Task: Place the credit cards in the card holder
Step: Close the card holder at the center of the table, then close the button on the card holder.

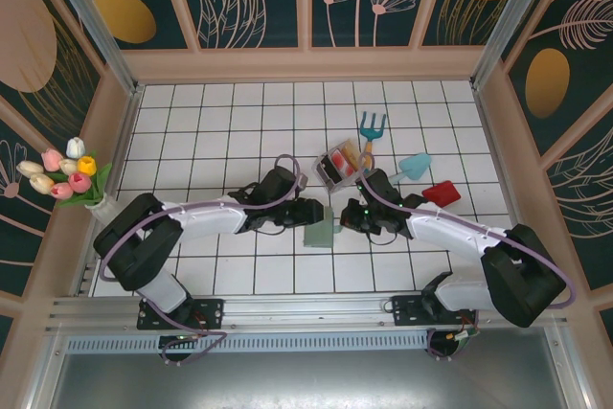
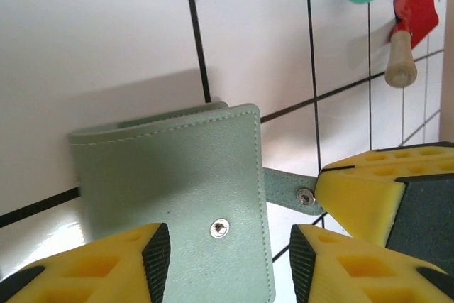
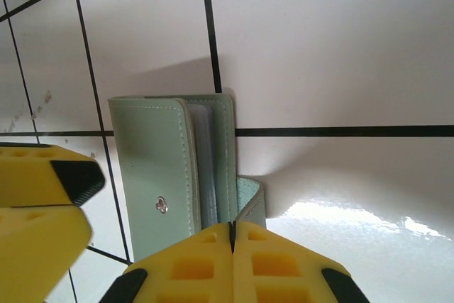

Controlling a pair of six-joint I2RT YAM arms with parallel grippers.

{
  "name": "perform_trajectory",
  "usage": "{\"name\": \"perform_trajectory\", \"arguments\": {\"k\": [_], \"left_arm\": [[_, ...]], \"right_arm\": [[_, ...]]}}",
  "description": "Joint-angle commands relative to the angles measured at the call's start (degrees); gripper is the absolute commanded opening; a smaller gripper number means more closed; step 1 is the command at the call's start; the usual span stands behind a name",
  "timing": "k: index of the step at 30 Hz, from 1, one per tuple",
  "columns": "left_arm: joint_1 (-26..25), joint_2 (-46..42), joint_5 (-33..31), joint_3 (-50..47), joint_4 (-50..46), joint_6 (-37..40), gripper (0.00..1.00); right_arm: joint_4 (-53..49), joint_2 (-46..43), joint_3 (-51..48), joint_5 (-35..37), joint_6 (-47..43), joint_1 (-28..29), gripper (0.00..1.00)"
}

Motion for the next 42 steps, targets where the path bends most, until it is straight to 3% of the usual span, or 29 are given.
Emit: {"name": "perform_trajectory", "arguments": {"k": [1, 19, 32, 42], "left_arm": [[0.20, -1.86, -7.85, 1.53, -8.59, 3.56, 0.51], [-0.61, 9.02, -5.55, 4.27, -10.49, 6.33, 0.43], [-0.86, 9.92, -4.16, 3.70, -7.90, 5.01, 0.38], [-0.89, 9.88, -3.86, 3.48, -7.38, 4.80, 0.37]], "right_arm": [[1.50, -0.57, 1.45, -0.11, 1.24, 0.23, 0.01], [8.21, 2.59, 1.36, -4.79, 3.15, 0.50, 0.00], [14.09, 9.90, 3.19, -6.29, 4.99, 2.56, 0.00], [12.92, 13.16, 4.59, -5.93, 4.55, 3.14, 0.00]]}}
